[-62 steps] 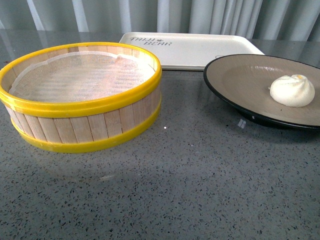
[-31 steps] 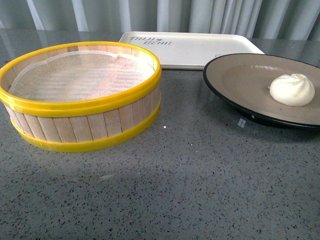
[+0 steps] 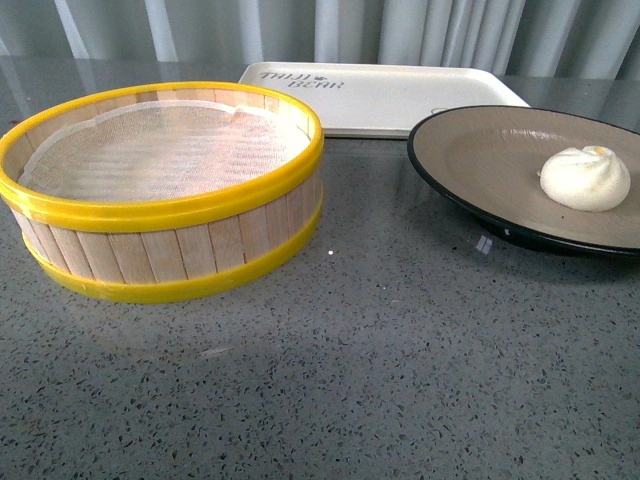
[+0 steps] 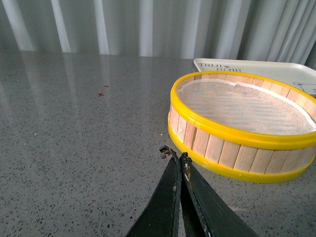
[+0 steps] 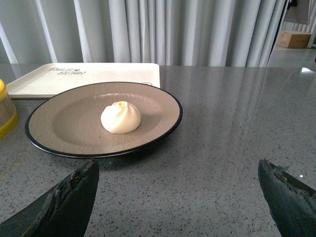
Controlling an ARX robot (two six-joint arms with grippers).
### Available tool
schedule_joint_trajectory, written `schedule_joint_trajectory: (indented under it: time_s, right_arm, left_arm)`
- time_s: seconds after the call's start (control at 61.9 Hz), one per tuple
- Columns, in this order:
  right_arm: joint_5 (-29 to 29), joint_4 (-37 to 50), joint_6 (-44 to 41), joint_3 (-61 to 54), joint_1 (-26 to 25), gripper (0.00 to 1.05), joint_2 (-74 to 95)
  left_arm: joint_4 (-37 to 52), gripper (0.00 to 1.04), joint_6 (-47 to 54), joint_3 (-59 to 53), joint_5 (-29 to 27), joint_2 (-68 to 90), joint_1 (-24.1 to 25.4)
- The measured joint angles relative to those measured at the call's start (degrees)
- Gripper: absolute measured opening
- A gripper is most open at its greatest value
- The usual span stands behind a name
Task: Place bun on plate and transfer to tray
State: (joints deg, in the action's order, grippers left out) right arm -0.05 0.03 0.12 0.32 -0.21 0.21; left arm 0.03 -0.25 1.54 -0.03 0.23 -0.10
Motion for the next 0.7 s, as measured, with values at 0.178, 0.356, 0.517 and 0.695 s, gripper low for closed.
schedule_joint_trajectory:
  time_s: [0.178,0.356,0.517,0.695]
  right_arm:
    - [0.0,0.0,0.0,0.0,0.0,0.96,0.0]
    - [0.0,0.0,0.0,0.0,0.0,0.96,0.0]
    - [5.9,-3.3,-3.6,1.1,2.2,0.96,1.3]
    - [17.3,-0.3,-18.4,5.9,10.3,0.96,9.4]
  left_arm:
    - [0.0,0.07,0.0,0.0,0.0,0.0,0.0]
    - [0.0,0.43,0.0,0.0,0.0,0.0,0.0]
    - [0.0,0.79,0.0,0.0,0.0,0.0,0.0]
    - [0.0,0.98,0.0,0.0,0.0,0.0,0.0]
